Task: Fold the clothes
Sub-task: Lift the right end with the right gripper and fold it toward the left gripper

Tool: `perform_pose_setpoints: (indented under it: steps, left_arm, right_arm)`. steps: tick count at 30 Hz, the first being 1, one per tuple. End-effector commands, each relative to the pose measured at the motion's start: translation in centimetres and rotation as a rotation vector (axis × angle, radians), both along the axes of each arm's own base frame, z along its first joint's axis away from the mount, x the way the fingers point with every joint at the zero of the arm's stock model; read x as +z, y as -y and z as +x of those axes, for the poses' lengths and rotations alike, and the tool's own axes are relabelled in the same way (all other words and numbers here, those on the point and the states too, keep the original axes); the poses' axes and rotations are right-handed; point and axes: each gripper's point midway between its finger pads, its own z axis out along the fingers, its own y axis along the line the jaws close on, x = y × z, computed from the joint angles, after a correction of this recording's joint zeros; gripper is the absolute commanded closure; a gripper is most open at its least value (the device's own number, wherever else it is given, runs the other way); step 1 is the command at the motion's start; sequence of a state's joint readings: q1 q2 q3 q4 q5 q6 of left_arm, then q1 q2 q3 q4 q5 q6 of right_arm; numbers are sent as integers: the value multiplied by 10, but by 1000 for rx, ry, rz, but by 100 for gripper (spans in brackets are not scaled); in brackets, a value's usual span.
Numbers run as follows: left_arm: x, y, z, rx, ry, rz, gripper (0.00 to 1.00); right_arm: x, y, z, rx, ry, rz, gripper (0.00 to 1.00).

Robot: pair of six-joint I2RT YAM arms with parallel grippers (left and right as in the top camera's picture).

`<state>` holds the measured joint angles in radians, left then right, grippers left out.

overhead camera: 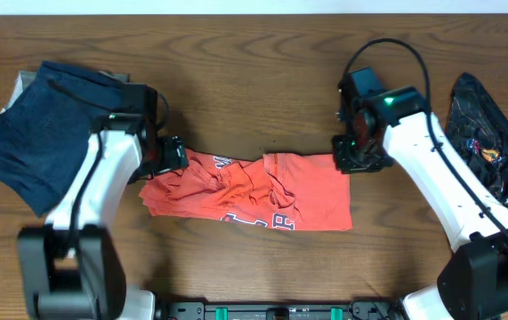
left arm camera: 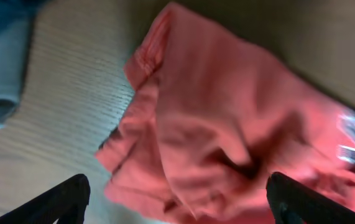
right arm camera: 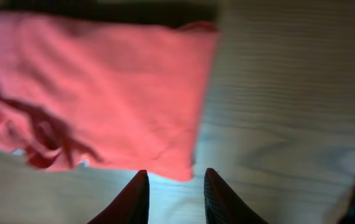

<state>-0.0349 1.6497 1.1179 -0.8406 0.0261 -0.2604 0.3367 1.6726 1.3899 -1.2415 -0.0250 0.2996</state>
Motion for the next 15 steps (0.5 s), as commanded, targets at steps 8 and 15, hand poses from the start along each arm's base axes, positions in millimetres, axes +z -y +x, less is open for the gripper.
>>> perform_pose_setpoints:
  steps: [8, 15]
  left_arm:
    - [-73, -6, -12, -48, -202, 5, 9]
    - [-81, 5, -17, -60, -234, -55, 35]
  right_arm:
    - [0, 16, 3, -59, 7, -58, 71]
    - [0, 17, 4, -60, 10, -62, 71]
